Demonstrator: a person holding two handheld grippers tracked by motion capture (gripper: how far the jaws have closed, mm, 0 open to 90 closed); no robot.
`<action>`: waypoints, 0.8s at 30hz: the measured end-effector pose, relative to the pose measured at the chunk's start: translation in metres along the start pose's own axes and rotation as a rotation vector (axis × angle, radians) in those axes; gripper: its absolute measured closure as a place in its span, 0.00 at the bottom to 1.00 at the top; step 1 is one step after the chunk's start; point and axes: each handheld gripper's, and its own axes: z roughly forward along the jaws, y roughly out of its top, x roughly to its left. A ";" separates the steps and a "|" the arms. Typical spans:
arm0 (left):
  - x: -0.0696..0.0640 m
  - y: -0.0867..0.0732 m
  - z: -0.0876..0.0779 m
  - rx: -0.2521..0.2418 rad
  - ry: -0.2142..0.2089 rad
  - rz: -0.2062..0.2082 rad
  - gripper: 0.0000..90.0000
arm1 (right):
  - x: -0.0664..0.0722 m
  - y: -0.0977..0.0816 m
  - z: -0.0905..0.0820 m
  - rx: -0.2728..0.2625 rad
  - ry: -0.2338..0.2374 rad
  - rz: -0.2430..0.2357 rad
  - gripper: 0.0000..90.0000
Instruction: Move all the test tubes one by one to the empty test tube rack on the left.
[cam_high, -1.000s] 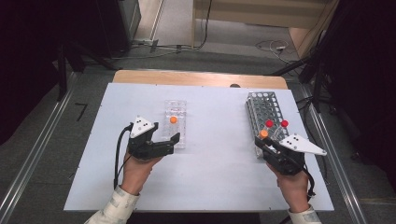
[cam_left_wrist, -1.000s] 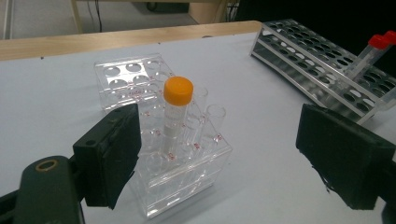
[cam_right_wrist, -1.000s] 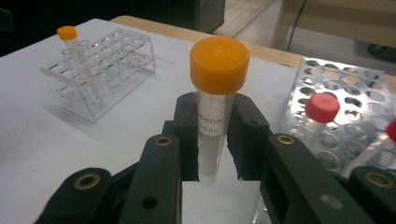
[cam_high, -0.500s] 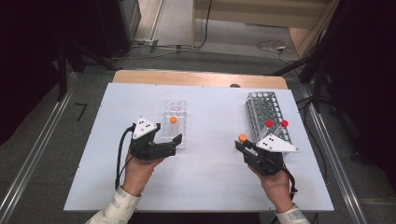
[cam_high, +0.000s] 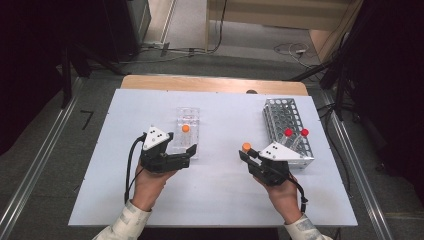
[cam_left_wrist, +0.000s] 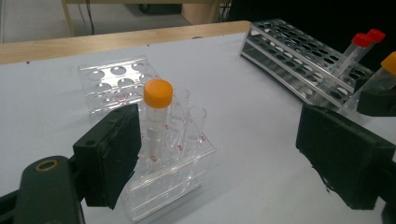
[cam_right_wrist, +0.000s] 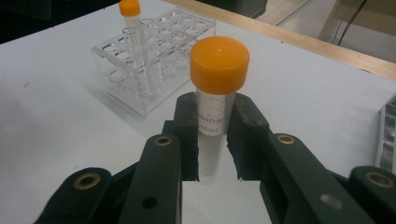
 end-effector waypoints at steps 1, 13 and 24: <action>0.000 0.000 0.000 0.000 -0.002 -0.001 0.16 | 0.001 0.000 0.002 0.000 0.000 -0.002 0.80; -0.004 0.001 -0.002 -0.002 -0.014 0.005 0.16 | 0.012 0.009 0.021 0.013 0.023 -0.023 0.80; -0.012 0.001 0.000 0.002 -0.039 0.022 0.19 | 0.021 0.013 0.037 0.020 0.043 -0.018 0.80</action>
